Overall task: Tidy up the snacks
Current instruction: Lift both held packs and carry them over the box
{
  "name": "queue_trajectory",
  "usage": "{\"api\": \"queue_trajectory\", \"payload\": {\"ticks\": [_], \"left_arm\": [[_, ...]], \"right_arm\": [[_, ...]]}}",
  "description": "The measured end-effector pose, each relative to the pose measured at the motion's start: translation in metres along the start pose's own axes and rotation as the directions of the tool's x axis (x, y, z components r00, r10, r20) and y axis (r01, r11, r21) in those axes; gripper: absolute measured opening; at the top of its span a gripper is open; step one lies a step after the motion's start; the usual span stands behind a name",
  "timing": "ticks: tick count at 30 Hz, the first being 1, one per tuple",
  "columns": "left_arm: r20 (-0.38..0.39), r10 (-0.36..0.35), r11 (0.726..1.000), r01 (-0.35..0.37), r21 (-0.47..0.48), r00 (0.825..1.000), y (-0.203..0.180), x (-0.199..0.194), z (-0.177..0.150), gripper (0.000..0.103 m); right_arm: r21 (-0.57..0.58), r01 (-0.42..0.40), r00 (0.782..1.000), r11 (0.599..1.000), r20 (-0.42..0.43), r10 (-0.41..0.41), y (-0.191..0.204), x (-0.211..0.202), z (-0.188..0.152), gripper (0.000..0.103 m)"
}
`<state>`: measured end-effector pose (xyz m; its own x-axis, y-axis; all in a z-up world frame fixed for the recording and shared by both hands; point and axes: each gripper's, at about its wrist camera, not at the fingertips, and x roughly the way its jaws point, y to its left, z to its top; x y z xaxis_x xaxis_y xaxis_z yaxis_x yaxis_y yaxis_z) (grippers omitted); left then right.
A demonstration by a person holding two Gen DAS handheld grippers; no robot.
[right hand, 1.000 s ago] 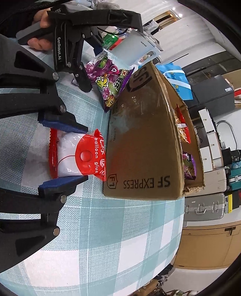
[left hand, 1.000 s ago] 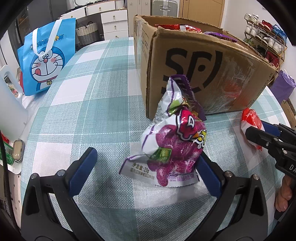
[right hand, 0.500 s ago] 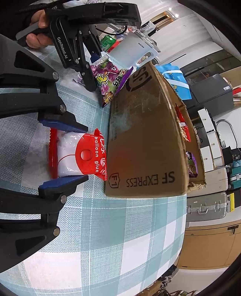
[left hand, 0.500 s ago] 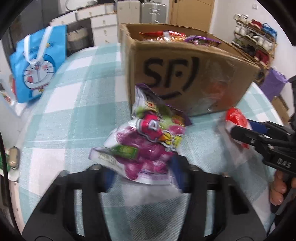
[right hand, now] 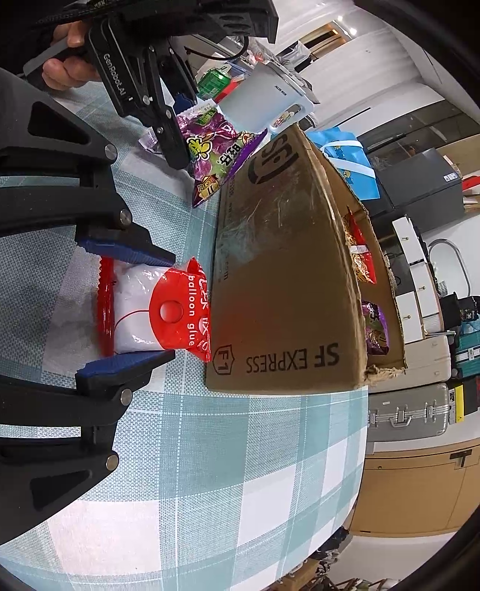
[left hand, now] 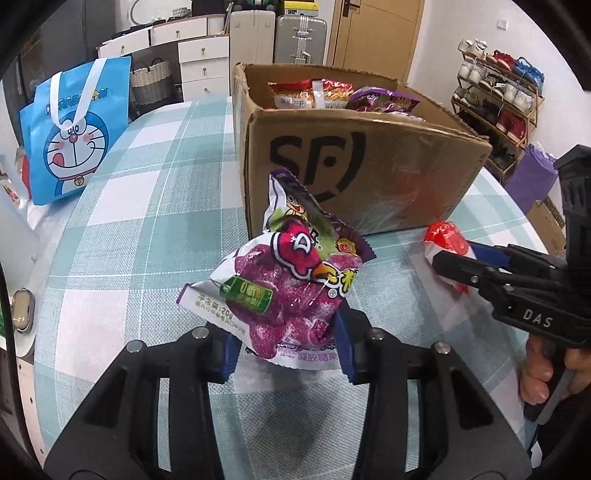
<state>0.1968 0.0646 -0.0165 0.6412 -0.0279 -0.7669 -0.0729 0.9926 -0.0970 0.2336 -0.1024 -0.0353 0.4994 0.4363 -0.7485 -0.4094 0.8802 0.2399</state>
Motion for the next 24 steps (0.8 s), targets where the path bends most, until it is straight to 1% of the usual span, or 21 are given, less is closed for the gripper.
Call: {"api": "queue_trajectory", "payload": {"ticks": [10,17,24], "left_arm": [[0.024,-0.009,1.0,0.01,-0.011,1.0,-0.002,-0.014,-0.002,0.038],[0.059,-0.018,1.0,0.019,-0.022,0.998,0.001,-0.028,0.002,0.038],[0.089,-0.044,0.998,0.049,-0.045,0.995,0.006,-0.043,0.004,0.038]], "right_arm": [[-0.019,-0.019,1.0,1.0,0.017,0.019,0.006,-0.014,-0.006,0.044],[-0.014,-0.035,0.996,0.999,0.079,0.036,0.007,-0.038,-0.004,0.044],[-0.028,-0.051,0.989,0.998,0.139,0.054,0.013,-0.063,0.004,0.044]]}}
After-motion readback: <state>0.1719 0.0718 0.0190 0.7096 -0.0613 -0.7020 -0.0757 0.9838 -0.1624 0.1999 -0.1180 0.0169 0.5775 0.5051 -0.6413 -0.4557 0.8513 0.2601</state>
